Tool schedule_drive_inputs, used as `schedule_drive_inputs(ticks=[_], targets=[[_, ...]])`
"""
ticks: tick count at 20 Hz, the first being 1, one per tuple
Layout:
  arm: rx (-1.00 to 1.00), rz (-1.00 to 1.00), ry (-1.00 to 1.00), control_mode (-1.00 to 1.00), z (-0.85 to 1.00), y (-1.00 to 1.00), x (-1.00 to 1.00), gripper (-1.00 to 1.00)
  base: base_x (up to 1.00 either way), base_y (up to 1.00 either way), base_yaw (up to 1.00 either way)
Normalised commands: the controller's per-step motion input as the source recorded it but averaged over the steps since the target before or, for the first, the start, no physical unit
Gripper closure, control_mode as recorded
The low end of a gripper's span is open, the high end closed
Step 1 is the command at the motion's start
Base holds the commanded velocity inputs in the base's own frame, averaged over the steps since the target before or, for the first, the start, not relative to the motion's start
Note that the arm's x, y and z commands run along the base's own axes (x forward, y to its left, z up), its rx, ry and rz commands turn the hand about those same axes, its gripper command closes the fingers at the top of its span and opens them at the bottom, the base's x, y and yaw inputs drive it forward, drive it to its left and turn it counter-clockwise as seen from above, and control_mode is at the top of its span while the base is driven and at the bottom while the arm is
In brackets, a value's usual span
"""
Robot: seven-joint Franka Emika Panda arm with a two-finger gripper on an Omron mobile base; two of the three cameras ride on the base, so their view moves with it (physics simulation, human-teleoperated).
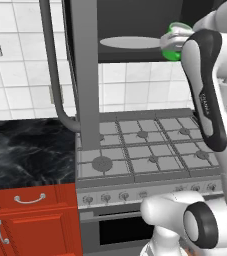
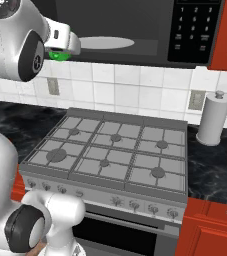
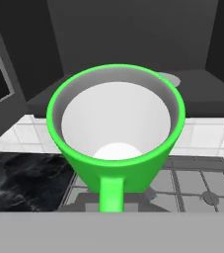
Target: Pick the mug from the counter and place it inside the microwave. Then close the microwave.
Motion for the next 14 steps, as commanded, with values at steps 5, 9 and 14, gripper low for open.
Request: schedule_drive_inputs(ticks=[5,9,14], targets=[[-0.01,0.0,0.0,-1.0,-0.31,0.0,0.35,1.0,0.0,0.0,0.0],[-0.01,0.0,-0.01,-1.0,-0.17,0.0,0.51,1.0,0.0,0.0,0.0],[-0.02,0.0,-0.01,-1.0,0.0,0.0,0.63,1.0,0.0,0.0,0.0]])
